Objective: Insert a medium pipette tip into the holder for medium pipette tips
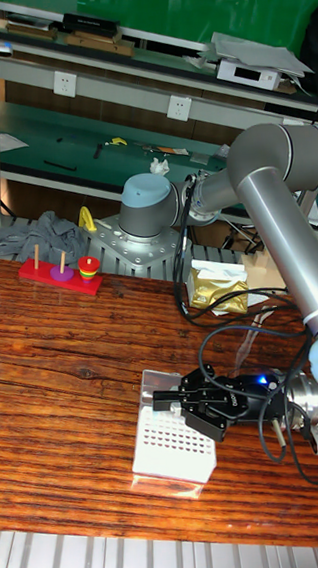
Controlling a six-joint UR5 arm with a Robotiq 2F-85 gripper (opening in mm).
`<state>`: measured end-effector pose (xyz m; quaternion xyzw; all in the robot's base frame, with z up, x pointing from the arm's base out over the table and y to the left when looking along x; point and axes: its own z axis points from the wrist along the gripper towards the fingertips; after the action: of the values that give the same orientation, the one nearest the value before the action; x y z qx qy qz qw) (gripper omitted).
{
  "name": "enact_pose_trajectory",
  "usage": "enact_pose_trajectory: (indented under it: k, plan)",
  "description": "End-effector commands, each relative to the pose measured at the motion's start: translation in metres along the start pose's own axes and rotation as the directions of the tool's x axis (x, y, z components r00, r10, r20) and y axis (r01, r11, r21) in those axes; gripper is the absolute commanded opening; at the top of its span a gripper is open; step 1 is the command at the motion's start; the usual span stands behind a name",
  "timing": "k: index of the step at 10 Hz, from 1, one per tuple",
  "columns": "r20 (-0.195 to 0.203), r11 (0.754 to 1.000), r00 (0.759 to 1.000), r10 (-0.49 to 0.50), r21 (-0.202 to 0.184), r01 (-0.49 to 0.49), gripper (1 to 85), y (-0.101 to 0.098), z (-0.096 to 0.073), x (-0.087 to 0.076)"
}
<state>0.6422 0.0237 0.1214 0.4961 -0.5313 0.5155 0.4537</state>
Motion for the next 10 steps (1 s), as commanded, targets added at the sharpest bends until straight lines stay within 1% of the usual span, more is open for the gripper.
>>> enact_pose_trajectory:
  k: [1, 4, 10]
  plan:
    - [0.0, 1.0, 1.0, -0.002, -0.015, 0.002, 1.0, 0.0021, -0.0062, -0.0026]
    - [0.001, 1.0, 1.0, 0.0, -0.004, 0.001, 1.0, -0.0007, -0.0039, -0.0048]
    - [0.006, 1.0, 1.0, 0.004, -0.003, -0.004, 1.0, -0.0007, -0.0025, -0.0065]
